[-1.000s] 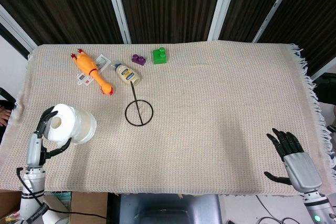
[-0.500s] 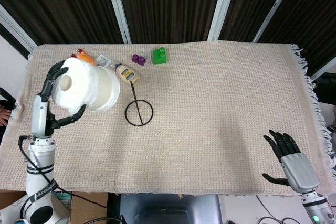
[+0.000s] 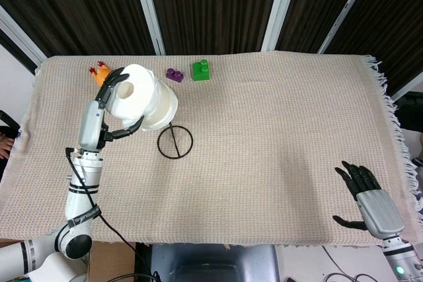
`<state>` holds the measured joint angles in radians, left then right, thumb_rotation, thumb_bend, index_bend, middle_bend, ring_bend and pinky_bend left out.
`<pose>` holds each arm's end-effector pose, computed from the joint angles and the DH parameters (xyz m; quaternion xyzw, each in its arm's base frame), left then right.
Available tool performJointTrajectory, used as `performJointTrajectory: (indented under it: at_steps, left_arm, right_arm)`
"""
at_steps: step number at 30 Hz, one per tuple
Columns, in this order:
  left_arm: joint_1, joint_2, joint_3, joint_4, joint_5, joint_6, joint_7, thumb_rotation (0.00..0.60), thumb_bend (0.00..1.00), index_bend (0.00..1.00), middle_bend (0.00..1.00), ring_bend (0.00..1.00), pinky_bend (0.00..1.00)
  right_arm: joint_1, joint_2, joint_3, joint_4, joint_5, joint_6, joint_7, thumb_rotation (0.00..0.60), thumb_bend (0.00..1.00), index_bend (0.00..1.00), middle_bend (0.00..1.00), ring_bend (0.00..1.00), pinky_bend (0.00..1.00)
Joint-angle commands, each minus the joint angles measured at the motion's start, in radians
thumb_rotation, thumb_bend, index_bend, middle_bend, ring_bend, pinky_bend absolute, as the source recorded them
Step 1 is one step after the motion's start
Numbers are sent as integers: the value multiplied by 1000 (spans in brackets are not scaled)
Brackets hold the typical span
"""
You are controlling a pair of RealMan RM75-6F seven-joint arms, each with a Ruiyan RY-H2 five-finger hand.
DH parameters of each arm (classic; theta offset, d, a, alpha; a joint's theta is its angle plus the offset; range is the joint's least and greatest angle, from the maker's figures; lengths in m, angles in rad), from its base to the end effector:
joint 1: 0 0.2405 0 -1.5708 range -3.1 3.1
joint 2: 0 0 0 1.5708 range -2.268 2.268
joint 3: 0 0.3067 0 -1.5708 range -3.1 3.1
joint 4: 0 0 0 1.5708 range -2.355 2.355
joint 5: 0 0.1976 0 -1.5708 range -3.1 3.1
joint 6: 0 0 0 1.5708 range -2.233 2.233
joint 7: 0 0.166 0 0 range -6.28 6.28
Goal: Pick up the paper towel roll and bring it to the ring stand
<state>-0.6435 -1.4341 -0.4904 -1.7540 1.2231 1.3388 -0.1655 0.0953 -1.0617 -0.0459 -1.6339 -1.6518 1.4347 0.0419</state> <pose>-0.1187 0.3989 0.1433 -0.4480 -0.4377 -0.7117 0.3179 -0.3381 -0.1867 0.1793 0.6643 -0.3962 0.3707 0.5142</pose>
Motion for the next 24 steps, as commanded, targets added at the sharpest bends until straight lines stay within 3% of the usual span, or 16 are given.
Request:
performJointTrajectory:
  at_steps: [1, 24]
  left_arm:
    - [-22, -25, -2, 22, -10, -10, 12, 600, 710, 715, 850, 802, 1000]
    - [-74, -51, 5, 71, -61, -64, 54, 600, 705, 714, 850, 802, 1000]
  right_arm:
    - [-1, 5, 3, 0, 6, 3, 8, 600, 143, 0, 0, 0, 0]
    - [-13, 23, 4, 0, -3, 33, 40, 600, 142, 0, 0, 0, 0]
